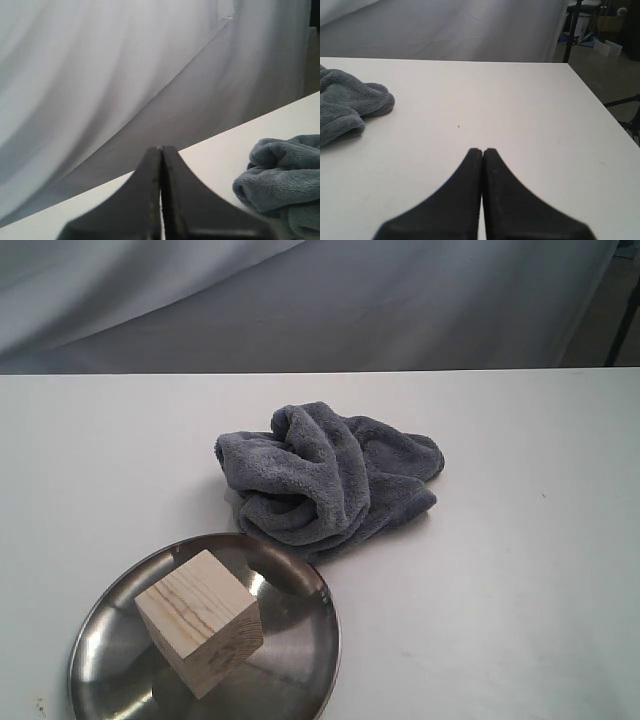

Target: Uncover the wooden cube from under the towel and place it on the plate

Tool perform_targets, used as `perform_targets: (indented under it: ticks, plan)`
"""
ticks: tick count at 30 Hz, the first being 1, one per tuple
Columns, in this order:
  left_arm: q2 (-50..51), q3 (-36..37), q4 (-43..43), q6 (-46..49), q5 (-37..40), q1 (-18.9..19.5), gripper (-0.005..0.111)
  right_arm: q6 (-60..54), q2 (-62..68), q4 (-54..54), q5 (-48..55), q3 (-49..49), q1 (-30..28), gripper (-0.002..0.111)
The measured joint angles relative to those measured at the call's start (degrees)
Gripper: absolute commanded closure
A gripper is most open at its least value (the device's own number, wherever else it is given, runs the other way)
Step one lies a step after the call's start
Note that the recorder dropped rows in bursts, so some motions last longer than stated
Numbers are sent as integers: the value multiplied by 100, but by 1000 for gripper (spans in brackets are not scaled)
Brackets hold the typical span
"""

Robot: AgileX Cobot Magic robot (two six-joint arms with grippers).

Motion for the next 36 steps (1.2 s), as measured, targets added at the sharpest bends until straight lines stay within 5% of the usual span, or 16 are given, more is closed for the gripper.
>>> perform_targets:
  ticks: [6,36]
  plan:
    - [-801,550,-603,0,-873,0,107,0,0,0,0,0,0,108]
    - [-1512,741,-964,75,-591,0,107,0,0,0,0,0,0,108]
